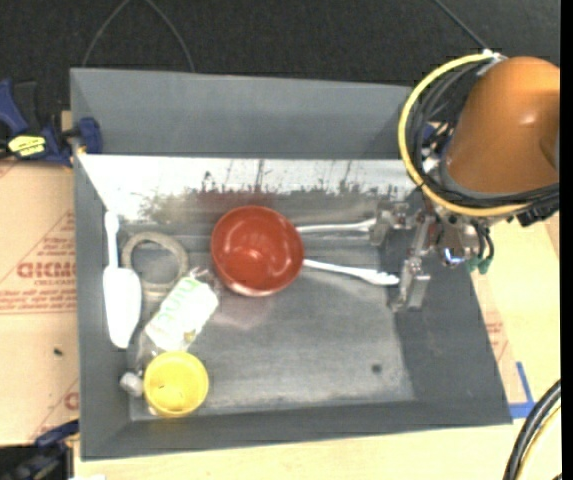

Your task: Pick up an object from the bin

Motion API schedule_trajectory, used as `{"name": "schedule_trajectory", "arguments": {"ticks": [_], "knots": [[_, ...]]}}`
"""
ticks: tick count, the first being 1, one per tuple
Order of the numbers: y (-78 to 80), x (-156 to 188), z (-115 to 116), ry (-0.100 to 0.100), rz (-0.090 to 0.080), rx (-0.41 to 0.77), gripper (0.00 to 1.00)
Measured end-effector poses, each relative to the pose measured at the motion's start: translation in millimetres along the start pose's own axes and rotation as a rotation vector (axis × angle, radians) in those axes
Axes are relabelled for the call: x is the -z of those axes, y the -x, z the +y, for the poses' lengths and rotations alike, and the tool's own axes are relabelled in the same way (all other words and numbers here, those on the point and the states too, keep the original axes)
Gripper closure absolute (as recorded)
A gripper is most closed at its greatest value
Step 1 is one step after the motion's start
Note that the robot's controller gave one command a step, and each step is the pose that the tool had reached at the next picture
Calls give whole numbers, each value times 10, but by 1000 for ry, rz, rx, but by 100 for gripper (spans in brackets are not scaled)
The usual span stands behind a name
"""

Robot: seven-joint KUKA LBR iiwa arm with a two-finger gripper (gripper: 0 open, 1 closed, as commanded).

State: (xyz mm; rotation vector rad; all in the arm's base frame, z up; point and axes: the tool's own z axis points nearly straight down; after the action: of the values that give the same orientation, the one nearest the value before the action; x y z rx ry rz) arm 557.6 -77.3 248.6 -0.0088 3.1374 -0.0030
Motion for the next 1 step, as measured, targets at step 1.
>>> {"name": "schedule_trajectory", "arguments": {"ticks": [1], "knots": [[0,0,0,0,0,0,0]]}}
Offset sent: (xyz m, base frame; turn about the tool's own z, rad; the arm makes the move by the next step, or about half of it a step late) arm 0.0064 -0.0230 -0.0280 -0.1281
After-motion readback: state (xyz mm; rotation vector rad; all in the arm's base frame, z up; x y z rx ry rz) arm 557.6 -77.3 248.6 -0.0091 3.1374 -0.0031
